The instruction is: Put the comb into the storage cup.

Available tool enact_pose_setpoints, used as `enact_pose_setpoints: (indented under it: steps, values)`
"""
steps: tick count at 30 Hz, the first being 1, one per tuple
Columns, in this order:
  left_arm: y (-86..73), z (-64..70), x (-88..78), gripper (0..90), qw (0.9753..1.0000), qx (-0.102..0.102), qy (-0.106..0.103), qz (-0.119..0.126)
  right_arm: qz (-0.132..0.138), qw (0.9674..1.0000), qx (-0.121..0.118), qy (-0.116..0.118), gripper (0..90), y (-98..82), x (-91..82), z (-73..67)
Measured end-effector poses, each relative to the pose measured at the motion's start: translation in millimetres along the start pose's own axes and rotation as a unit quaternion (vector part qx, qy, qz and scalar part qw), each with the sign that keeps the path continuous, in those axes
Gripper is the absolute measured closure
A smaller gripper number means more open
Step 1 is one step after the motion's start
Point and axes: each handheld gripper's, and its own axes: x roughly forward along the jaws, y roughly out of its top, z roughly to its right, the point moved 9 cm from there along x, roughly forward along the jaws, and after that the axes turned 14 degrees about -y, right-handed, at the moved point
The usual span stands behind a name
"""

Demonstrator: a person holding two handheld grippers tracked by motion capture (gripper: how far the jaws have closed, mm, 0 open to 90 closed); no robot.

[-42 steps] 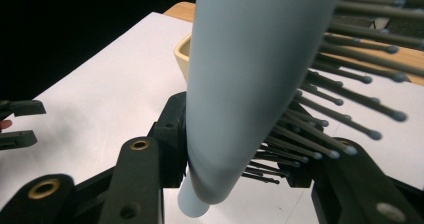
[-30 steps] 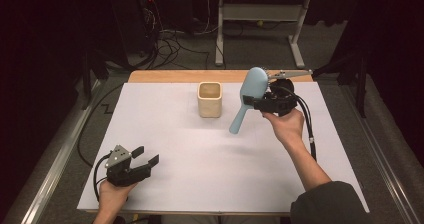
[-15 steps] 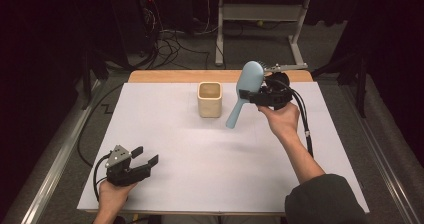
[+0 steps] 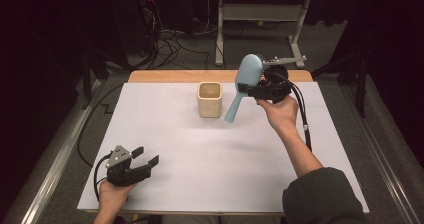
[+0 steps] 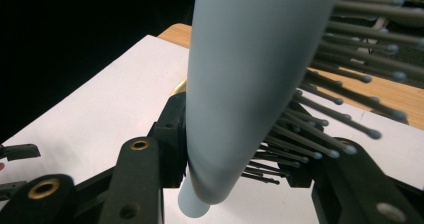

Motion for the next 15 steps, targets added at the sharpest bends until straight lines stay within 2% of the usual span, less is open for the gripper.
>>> enact_pose_setpoints:
  steps: [15]
  values:
    - [-0.6,-0.3,0.1,31.7,1.0000,0.000,-0.001,-0.002,0.009,0.9999,-0.001,-0.006,55.4,19.7,3.8,-2.3]
